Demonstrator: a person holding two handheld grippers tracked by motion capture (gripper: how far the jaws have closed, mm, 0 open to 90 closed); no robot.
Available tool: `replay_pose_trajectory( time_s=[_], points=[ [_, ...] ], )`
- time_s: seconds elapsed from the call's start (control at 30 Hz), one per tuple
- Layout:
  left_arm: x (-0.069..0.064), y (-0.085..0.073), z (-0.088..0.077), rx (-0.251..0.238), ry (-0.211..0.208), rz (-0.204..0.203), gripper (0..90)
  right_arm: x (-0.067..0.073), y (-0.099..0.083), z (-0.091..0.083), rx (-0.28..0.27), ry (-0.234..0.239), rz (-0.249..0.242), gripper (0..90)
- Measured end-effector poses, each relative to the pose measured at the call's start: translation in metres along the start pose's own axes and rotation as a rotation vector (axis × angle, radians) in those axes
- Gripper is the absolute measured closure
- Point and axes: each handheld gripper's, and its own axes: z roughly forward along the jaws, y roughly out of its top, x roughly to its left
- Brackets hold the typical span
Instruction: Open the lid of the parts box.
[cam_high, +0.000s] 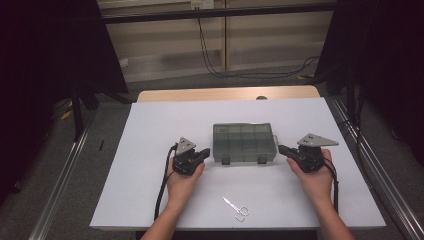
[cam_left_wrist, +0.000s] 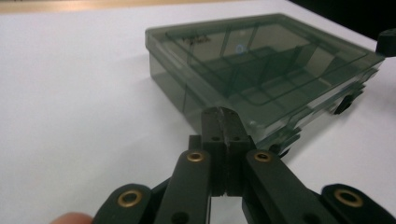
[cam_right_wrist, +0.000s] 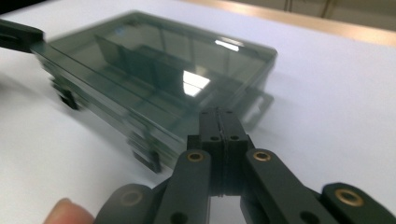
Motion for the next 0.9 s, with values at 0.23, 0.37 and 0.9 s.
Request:
replay_pose_trajectory(
  time_s=[0.23,0.37,0.9],
  points=[
    [-0.003,-0.002,0.004,0.031,0.004,0.018,90.0,0.0,-0.008,0.009,0.093,-0.003,-0.03,90.0],
    [-0.005,-0.003,0.006,0.042,0.011,0.026,90.0,0.004,-0.01,0.012,0.115,-0.003,-0.064,90.0],
    [-0.004,-0.001,0.005,0.04,-0.01,0.021,90.0,0.006,-0.008,0.009,0.078,0.006,-0.073,90.0]
  ],
)
